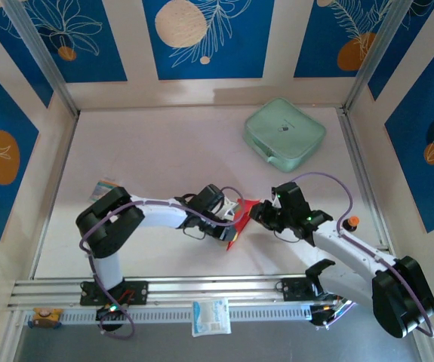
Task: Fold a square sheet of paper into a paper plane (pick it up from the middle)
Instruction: Perform the fifth fold on the wing at the bottom-center of the table.
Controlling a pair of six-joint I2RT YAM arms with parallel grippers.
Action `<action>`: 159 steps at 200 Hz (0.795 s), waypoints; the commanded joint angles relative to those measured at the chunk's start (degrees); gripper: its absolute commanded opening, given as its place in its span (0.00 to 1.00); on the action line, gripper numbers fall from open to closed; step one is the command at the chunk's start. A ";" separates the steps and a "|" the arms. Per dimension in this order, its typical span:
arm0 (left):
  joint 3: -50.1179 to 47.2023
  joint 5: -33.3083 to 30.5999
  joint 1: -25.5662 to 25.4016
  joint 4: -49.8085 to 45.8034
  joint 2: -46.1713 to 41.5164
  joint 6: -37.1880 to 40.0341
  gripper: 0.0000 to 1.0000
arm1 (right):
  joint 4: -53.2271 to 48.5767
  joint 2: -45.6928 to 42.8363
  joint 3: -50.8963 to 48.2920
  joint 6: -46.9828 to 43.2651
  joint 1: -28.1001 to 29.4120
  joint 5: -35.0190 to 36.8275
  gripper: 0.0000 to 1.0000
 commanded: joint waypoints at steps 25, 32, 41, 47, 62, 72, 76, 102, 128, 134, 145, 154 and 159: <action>-2.86 4.81 1.89 7.77 -0.09 -4.66 0.00 | 2.87 0.16 -0.53 -1.78 -0.39 -2.02 0.25; -3.30 5.27 2.13 8.99 -0.15 -5.28 0.00 | 3.11 0.16 -0.73 -1.61 -0.46 -1.95 0.25; -3.88 5.67 2.39 10.12 -0.11 -6.08 0.00 | 3.28 0.16 -0.99 -1.29 -0.63 -1.92 0.25; -4.15 5.88 2.58 10.81 -0.08 -6.45 0.00 | 3.41 0.16 -1.11 -1.06 -0.78 -2.02 0.25; -5.17 6.35 2.93 12.77 -0.08 -7.68 0.00 | 3.98 0.34 -1.46 -1.09 -1.15 -2.99 0.24; -6.01 6.80 3.13 14.57 0.00 -8.78 0.00 | 3.90 0.64 -1.52 -0.94 -1.34 -3.40 0.24; -6.29 7.00 3.27 15.28 0.05 -9.25 0.00 | 3.97 0.75 -1.49 -0.98 -1.50 -3.57 0.24; -7.58 8.03 3.86 18.40 0.69 -11.29 0.00 | 4.74 1.83 -1.34 -0.94 -1.80 -4.75 0.24; -8.37 8.58 4.23 20.38 1.13 -12.79 0.00 | 6.99 3.83 -1.11 -1.33 -1.80 -7.10 0.23; -8.46 8.83 4.35 20.86 1.35 -13.13 0.00 | 7.47 4.45 -0.96 -1.48 -1.80 -7.75 0.23; -8.34 9.28 4.43 21.29 1.96 -13.63 0.00 | 8.49 5.84 -0.62 -1.81 -1.72 -9.08 0.22; -8.29 9.49 4.44 21.37 2.41 -13.96 0.00 | 9.14 7.13 -0.26 -1.99 -1.62 -10.01 0.21; -8.21 9.63 4.38 21.46 2.60 -14.13 0.00 | 9.57 7.84 0.00 -2.12 -1.51 -10.44 0.20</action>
